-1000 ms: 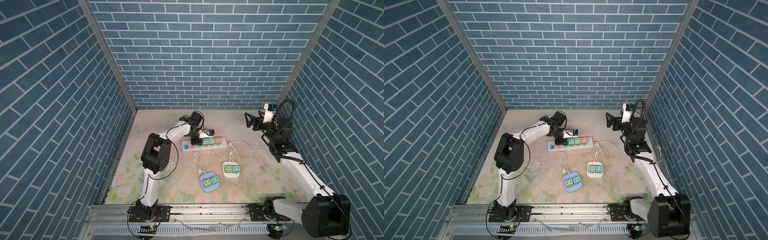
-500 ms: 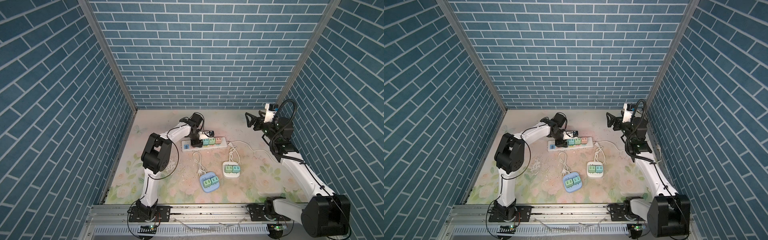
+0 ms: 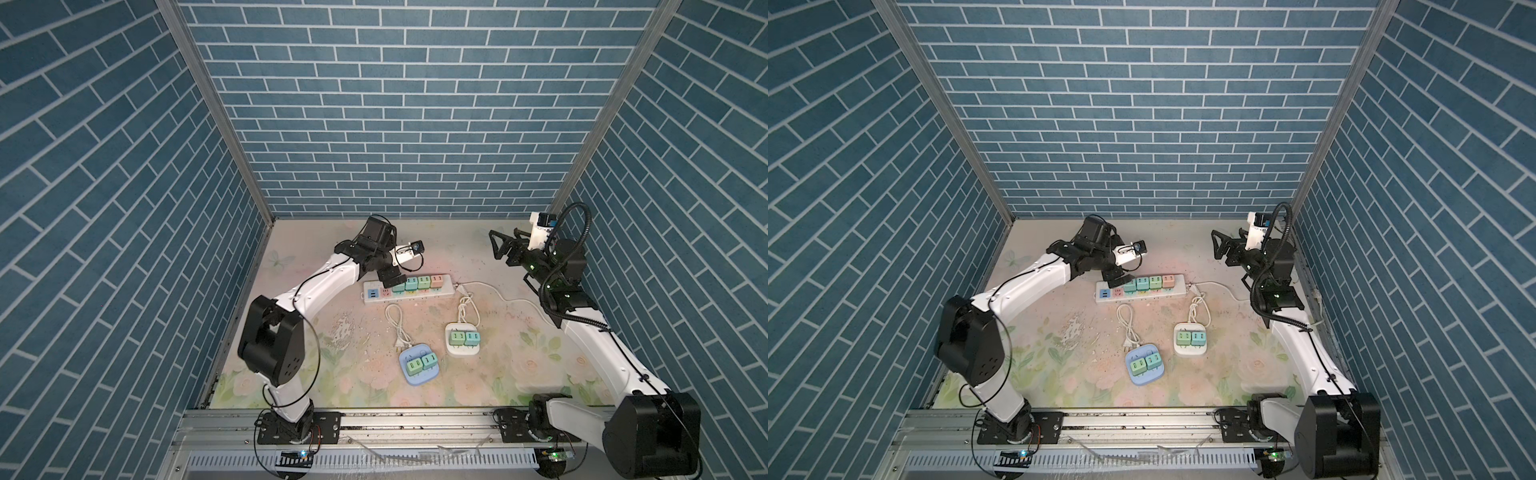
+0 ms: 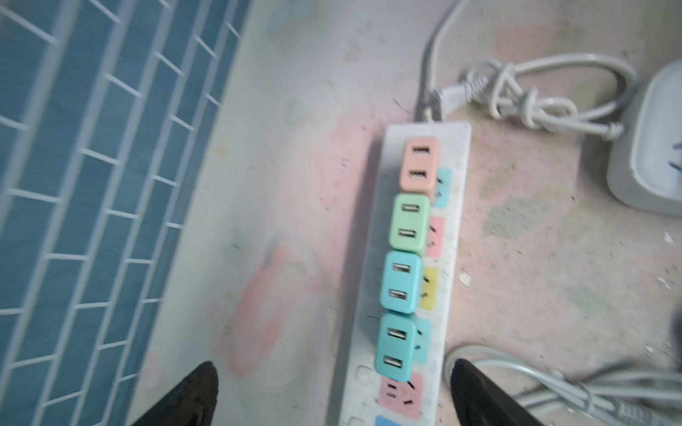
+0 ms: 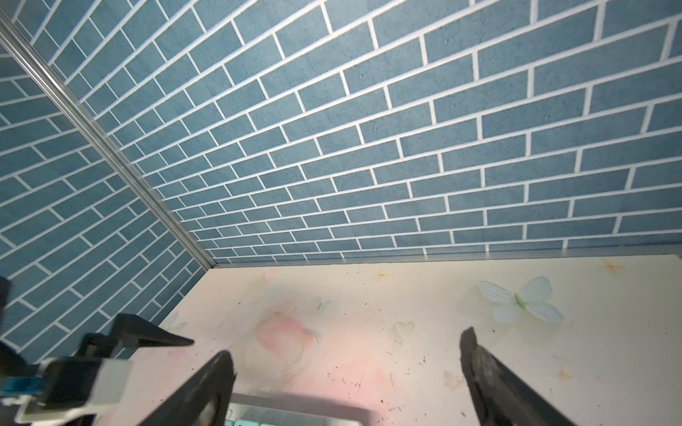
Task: Insert plugs into power strip
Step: Insert the plug into the socket, then reset both arms
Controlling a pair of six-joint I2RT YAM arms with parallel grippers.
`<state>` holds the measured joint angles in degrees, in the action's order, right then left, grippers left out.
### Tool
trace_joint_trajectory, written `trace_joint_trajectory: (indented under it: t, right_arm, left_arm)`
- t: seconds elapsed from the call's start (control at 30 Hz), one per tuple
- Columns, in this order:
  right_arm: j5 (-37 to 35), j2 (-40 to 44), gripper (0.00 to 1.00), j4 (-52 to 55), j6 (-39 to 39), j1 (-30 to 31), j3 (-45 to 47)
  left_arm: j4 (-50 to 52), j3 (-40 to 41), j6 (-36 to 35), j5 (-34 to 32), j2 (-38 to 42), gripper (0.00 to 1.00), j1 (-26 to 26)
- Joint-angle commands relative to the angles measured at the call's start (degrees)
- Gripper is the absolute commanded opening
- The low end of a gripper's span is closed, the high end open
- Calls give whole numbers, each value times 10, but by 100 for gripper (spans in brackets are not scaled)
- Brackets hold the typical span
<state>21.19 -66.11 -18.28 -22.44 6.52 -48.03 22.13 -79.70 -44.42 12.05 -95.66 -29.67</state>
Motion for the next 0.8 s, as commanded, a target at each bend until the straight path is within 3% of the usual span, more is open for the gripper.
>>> trace_joint_trajectory:
  t: [0.0,0.13,0.3,0.37,0.53,0.6,0.7,0.77]
  right_arm:
    - [-5,10,98,-4,-57,-2,15]
    - [-86,-11,99,20,-130,-3,31]
    - [-88,-63,99,134,-140,-3,-19]
    - [-114,-71,99,174,-130,-3,-25]
    - [-158,-45,98,206,-74,-3,-12]
    - [-183,-29,99,222,-33,-4,-14]
    - [-239,-8,98,231,23,-3,3]
    - [-280,-1,98,217,53,-3,32]
  left_arm:
    - [-163,64,85,-75,41,100,0]
    - [-276,124,198,-214,81,100,3]
    - [-315,218,350,-362,130,100,22]
    - [-360,283,362,-400,155,99,27]
    - [-476,420,316,-489,178,99,48]
    - [-494,450,326,-489,183,100,70]
    - [-497,487,365,-422,188,100,122]
    - [-508,498,352,-398,180,100,144]
